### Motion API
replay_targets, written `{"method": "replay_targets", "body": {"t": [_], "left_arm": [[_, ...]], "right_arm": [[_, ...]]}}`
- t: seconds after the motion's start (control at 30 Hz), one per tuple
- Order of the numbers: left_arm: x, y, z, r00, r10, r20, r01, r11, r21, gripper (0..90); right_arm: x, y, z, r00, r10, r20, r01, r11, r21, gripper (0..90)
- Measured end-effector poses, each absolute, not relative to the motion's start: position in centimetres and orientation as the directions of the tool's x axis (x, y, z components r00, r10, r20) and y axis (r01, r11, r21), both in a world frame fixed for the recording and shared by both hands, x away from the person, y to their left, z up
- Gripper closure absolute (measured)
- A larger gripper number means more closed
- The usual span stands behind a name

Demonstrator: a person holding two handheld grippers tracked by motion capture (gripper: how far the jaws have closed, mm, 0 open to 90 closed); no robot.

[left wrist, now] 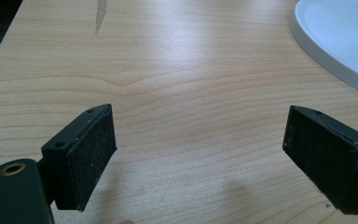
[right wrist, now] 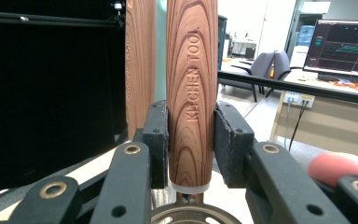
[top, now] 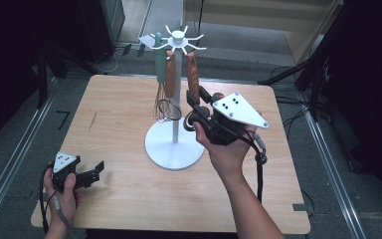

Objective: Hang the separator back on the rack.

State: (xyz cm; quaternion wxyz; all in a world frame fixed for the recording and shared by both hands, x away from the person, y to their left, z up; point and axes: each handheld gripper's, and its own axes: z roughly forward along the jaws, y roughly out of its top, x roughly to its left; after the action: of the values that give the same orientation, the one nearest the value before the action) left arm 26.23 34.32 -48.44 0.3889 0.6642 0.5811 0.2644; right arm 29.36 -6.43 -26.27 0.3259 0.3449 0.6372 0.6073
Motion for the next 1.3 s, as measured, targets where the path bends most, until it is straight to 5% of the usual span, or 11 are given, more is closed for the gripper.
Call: {"method": "replay_targets", "body": {"t": [0.4,0.53,1.3], "left_arm": [[26.2,34.3,-48.4,0.186,0.977,-0.102,0.568,-0.023,0.823,9.8],[26.2,34.3,-48.4,0.187,0.977,-0.102,0.566,-0.022,0.824,9.8],[26.2,34.2,-48.4,0.185,0.978,-0.094,0.566,-0.028,0.824,9.8]], "right_arm": [[30.0,-6.3,-26.6,-0.569,0.822,0.020,0.061,0.018,0.998,69.1],[29.8,-6.4,-26.9,-0.579,0.815,0.027,0.049,0.002,0.999,52.0],[29.2,-8.8,-31.1,-0.579,0.812,0.074,0.106,-0.015,0.994,21.8]]}}
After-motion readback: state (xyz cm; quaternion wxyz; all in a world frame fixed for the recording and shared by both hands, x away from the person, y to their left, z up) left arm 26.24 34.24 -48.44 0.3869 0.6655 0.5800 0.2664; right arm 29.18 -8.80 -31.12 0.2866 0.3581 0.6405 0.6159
